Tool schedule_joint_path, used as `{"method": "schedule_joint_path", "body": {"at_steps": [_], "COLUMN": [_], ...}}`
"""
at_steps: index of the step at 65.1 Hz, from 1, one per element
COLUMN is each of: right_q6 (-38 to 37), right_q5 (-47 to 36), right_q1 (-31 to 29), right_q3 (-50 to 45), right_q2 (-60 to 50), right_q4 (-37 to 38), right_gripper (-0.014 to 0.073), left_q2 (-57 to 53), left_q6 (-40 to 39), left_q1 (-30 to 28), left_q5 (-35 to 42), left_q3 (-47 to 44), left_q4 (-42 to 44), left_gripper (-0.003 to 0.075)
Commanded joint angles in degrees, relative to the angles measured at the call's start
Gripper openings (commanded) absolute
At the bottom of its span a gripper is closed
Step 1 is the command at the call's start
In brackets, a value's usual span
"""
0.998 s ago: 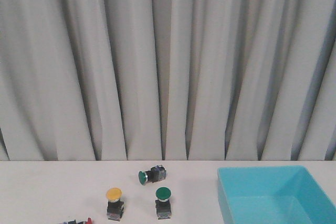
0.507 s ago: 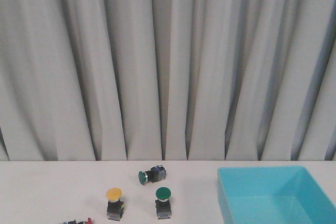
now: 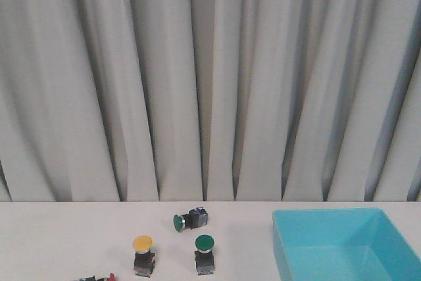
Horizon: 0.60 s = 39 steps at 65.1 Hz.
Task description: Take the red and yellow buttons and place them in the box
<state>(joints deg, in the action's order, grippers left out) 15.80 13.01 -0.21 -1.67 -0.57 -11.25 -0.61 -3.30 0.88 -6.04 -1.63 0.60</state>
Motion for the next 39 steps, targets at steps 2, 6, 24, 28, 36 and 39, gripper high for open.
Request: {"method": "schedule_joint_path", "body": {"at_steps": [2, 6, 24, 28, 36, 39], "right_q6": [0.43, 0.43, 0.43, 0.43, -0.30, -0.98], "right_q5": [-4.05, -4.05, -4.05, -4.05, -5.55, -5.86], "right_q1": [-0.18, -0.18, -0.18, -0.18, -0.18, -0.18], "right_q3": [-0.35, -0.35, -0.35, -0.28, 0.04, 0.83], "right_q2": [-0.50, -0.50, -0.50, -0.50, -0.50, -0.50], "right_q4": [0.14, 0.14, 0.14, 0.14, -1.63, -3.15], "right_gripper": [-0.0003, -0.0003, -0.0003, -0.0003, -0.0003, -0.0003], "left_q2": [-0.85, -0.85, -0.85, -0.85, -0.85, -0.79], "left_q6": [-0.53, 0.21, 2.87, 2.82, 0.37, -0.75], "left_q1": [0.09, 0.09, 0.09, 0.09, 0.09, 0.09], "left_q5": [2.61, 1.91, 2.25, 2.96, 6.81, 7.98], "left_q3": [-2.39, -2.39, -2.39, -2.30, -1.72, -0.81], "left_q4": [-0.24, -0.24, -0.60, -0.60, -0.99, -0.99], "left_gripper": [-0.0006, -0.0006, -0.0006, -0.0006, -0.0006, -0.0006]}}
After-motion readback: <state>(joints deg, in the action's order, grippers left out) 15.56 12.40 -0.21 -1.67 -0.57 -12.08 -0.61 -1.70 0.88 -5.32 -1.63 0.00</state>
